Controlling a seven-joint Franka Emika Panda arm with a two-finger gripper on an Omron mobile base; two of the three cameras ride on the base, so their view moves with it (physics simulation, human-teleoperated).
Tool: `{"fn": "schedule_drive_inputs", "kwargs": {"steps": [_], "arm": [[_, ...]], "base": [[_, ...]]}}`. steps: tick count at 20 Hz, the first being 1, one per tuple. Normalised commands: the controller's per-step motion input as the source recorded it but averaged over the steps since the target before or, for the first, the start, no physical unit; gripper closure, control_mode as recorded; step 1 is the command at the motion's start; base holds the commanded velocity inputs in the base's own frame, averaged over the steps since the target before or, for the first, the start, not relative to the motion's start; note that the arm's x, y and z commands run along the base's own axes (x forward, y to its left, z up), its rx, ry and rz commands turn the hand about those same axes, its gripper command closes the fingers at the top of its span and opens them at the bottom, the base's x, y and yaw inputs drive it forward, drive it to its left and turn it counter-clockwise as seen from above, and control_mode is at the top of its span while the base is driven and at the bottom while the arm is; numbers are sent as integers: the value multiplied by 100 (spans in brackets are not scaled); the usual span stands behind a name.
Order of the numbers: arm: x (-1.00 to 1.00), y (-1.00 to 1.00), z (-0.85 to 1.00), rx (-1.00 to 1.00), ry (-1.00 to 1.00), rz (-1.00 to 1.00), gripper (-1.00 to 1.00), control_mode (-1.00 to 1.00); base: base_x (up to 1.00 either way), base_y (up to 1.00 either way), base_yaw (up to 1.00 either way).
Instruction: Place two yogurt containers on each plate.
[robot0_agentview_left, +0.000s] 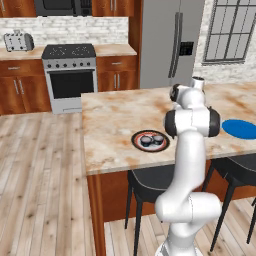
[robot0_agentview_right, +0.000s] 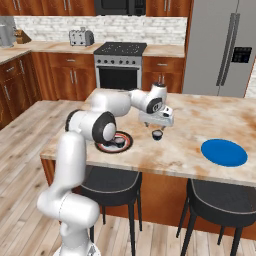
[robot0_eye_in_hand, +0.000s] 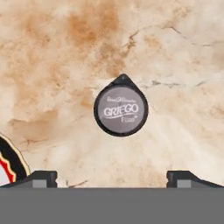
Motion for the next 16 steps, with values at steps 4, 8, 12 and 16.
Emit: {"fn": "schedule_drive_inputs", "kwargs": {"steps": [4, 8, 12, 16], "arm": [[0, 0, -71, 2, 0, 0, -100, -100], [22, 2, -54, 3, -6, 0, -100, -100], [14, 10, -9, 0, -8, 0, -100, -100], [9, 0, -3, -1, -7, 0, -100, -100]], "base": [[0, 0, 0], [0, 0, 0], [0, 0, 0], [0, 0, 0]]}}
